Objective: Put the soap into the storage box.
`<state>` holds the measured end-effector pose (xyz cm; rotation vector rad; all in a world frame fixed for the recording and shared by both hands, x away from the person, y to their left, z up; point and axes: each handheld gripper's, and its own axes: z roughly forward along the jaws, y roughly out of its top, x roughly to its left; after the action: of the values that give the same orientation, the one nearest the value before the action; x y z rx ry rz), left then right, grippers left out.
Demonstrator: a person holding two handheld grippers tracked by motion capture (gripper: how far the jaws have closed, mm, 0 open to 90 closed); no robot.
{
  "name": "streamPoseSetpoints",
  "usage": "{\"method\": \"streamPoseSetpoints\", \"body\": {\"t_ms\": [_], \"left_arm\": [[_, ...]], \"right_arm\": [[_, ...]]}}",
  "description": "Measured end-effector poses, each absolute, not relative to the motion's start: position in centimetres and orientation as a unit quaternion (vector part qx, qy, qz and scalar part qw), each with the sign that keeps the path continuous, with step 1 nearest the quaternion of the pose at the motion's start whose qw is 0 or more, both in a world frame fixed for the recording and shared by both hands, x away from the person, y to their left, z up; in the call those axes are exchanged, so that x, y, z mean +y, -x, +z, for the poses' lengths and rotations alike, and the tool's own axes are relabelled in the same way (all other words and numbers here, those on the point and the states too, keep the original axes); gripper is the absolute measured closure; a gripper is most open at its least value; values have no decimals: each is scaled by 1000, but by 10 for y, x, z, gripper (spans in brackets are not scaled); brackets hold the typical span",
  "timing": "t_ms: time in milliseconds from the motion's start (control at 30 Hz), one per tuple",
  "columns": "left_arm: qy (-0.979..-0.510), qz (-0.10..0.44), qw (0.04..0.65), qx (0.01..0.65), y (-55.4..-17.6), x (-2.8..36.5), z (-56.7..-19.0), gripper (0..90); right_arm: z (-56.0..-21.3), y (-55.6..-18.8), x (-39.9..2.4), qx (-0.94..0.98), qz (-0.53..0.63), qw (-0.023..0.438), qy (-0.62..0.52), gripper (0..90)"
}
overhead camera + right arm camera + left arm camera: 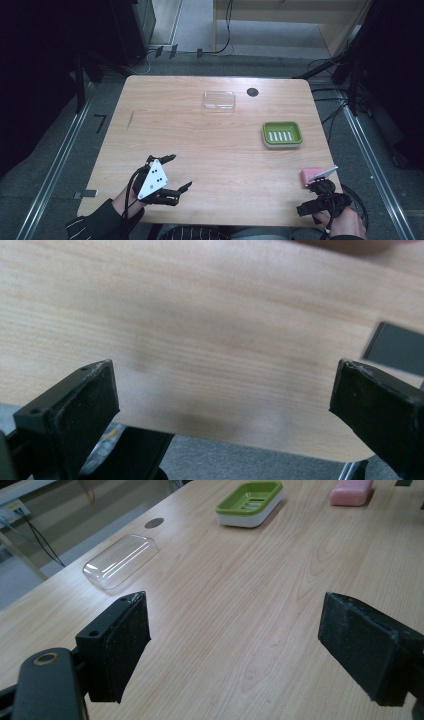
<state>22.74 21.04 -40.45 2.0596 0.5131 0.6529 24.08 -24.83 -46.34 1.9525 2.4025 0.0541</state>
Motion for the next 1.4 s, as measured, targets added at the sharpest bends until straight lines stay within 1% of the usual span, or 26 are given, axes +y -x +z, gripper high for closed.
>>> {"method": "streamPoseSetpoints", "body": {"t_ms": [500,933,1400], "left_arm": [[-833,263,441,206,-228,210,-405,140],[-833,263,441,206,-228,210,-405,140],[-833,263,441,206,-228,210,-405,140]], "right_arm": [[-455,-257,-258,764,34,44,-643,0],[-448,-267,-260,764,49,49,-641,0],[-441,-287,-262,765,60,55,-639,0]]}}
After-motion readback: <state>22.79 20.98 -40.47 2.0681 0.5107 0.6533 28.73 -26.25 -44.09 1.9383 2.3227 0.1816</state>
